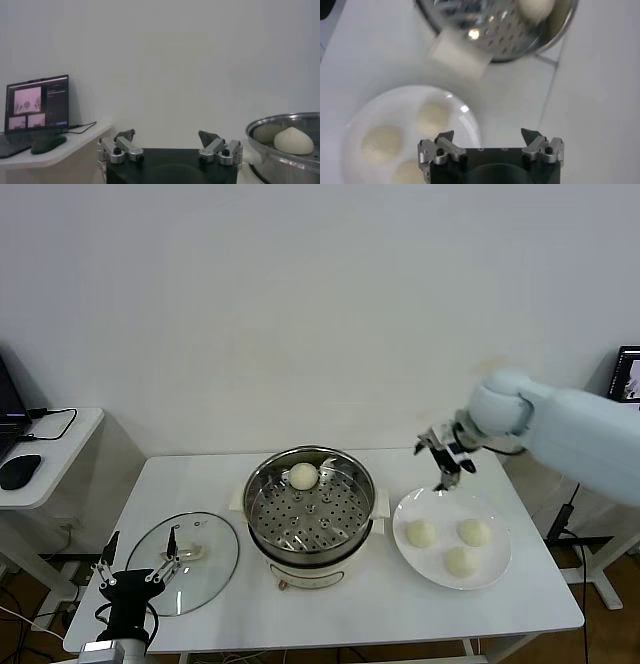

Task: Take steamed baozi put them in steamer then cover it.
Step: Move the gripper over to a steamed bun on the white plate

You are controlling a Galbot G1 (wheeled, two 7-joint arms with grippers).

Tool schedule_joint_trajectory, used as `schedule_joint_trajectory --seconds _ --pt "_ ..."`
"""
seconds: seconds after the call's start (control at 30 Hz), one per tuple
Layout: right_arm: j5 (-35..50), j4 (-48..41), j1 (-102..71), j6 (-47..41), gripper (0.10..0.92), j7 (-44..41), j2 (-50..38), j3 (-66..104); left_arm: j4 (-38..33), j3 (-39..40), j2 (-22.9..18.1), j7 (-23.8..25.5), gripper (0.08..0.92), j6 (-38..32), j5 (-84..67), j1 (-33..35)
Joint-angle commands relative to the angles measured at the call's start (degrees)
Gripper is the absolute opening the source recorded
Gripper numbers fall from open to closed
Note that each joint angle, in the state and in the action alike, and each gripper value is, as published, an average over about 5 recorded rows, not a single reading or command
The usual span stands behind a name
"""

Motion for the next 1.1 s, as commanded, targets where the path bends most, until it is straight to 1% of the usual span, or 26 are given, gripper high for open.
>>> schedule_joint_trajectory --seconds 0.03,0.2,0.4,0.87,1.1 --pt "-4.4 -0.6 -13.7 -3.3 0.823 1.3 -4.0 7.2 0.9 -0.3 -0.1 0.0 0.823 0.0 0.2 0.1" --pt "-5.7 -3.2 -18.5 -3.8 0.823 2.0 0.4 9.6 1.6 -0.9 -0.1 0.1 0.823 0.0 0.1 0.1" --pt "-6.9 -5.2 -23.1 -3.9 0.823 2.0 3.6 11.7 2.0 -1.1 -0.1 0.1 0.823 0.0 0.1 0.0" --pt "-10.2 -11.6 -25.4 -3.1 0.823 3.3 9.7 14.4 2.4 -1.7 -0.1 0.0 0.823 -0.1 0.1 -0.1" --pt "-11.6 -13.4 -25.2 -3.3 0.823 3.2 11.0 14.8 2.6 -1.8 -0.2 0.0 0.823 -0.2 0.0 -0.2"
